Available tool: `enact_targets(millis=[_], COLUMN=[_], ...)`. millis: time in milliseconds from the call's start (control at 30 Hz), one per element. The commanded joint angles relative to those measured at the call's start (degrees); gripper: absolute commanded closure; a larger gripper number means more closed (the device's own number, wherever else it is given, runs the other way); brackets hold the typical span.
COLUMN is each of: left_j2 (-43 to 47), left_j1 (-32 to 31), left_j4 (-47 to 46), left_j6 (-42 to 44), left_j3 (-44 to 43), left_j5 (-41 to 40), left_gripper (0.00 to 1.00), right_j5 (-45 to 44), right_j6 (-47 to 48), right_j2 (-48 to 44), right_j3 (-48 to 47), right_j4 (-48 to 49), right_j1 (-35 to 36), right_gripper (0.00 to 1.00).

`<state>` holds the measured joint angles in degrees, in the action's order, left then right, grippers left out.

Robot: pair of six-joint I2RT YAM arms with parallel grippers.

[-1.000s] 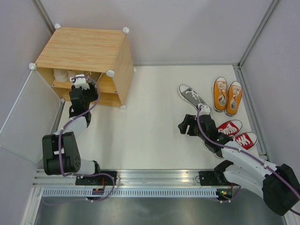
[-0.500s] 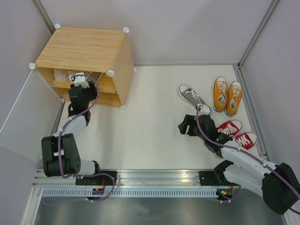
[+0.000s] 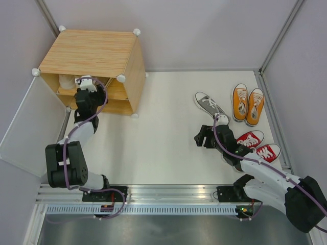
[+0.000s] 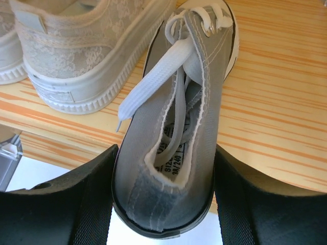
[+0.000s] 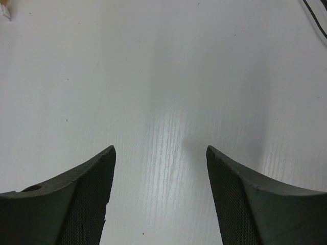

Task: Place and organize the shoes in the shoe cabinet
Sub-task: Place the shoe in the shoe cabinet.

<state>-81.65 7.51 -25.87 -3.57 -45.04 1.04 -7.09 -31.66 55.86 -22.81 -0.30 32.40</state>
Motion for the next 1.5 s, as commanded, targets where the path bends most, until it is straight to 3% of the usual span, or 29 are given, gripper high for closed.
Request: enact_targets(millis=[0, 600, 1033, 1467], left_j2=[-2.72, -9.93, -14.94, -18.64], left_j1=[-0.39, -4.43, -4.61, -4.61], left_j4=[-7.80, -18.69, -20.45, -26.34], left_j6=[-2.67, -2.32, 0.41, -3.19], left_j3=[-4.53, -6.64, -10.95, -10.51], left_j5=[-0.86, -10.79, -14.48, -19.66], left_gripper=[0.92, 0.97, 0.98, 0.98], right_j5=[0.24, -0.64, -1.17, -1.43], right_j6=[0.63, 0.81, 1.16, 1.25], right_j2=[0.39, 2.94, 4.17, 5.58], right_j3=[-0.66, -0.92, -1.19, -1.27], right_j4=[2.49, 3.02, 3.20, 3.63], right_j1=[-0.06, 0.03, -0.15, 0.12], right_gripper=[0.24, 0.24, 0.24, 0.25])
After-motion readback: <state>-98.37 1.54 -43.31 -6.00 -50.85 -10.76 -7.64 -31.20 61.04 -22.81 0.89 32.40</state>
